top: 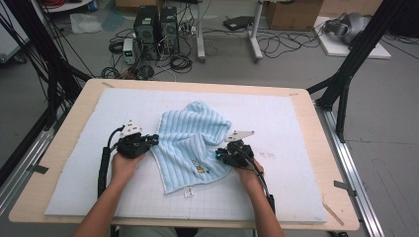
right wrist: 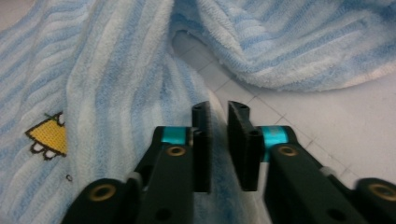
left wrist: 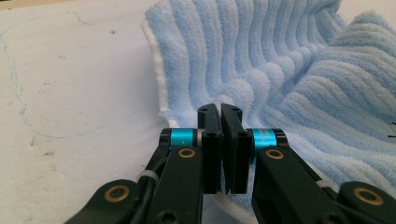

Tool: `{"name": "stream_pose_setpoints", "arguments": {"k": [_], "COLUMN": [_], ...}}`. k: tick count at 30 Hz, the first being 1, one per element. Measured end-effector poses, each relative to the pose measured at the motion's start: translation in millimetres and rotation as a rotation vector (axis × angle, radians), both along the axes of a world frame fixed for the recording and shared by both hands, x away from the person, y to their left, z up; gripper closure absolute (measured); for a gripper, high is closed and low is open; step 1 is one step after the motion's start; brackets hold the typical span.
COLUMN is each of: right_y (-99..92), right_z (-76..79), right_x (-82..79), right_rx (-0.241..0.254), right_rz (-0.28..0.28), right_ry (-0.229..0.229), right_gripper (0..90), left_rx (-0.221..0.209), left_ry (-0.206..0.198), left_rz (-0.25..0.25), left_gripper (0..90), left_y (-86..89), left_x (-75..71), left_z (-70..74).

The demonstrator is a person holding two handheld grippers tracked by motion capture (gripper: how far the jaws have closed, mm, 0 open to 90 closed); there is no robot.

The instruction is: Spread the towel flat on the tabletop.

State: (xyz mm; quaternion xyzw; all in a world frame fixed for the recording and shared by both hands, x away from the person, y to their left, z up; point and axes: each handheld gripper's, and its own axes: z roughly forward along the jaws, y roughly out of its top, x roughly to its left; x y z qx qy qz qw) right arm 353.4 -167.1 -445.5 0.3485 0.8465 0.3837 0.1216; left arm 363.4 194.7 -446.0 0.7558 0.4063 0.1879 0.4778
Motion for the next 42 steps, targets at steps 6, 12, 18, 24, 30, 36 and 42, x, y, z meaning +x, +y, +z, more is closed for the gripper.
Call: {"name": "stream_pose_setpoints", "arguments": {"k": [6, 12, 18, 24, 30, 36, 42], "right_y": [-16.4, -48.8, -72.2, -75.6, -71.1, -54.4, -34.7], "right_z": [8.1, 12.8, 5.7, 11.1, 23.7, 22.0, 15.6], "right_x": [-14.9, -44.9, -67.9, -73.4, -50.4, -20.4, 0.6], "right_rx": [-0.038, -0.044, -0.019, 0.013, 0.078, 0.076, 0.034], "right_rz": [-0.023, -0.091, -0.124, -0.118, -0.158, -0.182, -0.180], "right_ry": [-0.039, -0.060, -0.034, -0.050, -0.097, -0.084, -0.046], "right_gripper": [88.4, 88.4, 88.4, 72.3, 54.3, 51.4, 60.4], "left_rx": [-0.001, -0.002, -0.010, -0.067, -0.096, -0.099, -0.092], "left_ry": [0.004, 0.011, 0.018, -0.001, -0.066, -0.067, -0.053], "left_rz": [-0.011, -0.026, -0.067, -0.027, -0.030, -0.030, -0.030], "left_gripper": [86.2, 85.9, 83.3, 59.2, 49.3, 47.3, 46.7], "left_y": [-1.5, -5.9, -15.4, -12.4, -6.9, -6.3, -8.9], "left_x": [-1.3, -3.0, -5.3, -5.3, -8.3, -8.6, -8.1], "left_z": [-0.2, -2.2, -2.4, 0.6, 4.0, 3.5, 1.4]}}
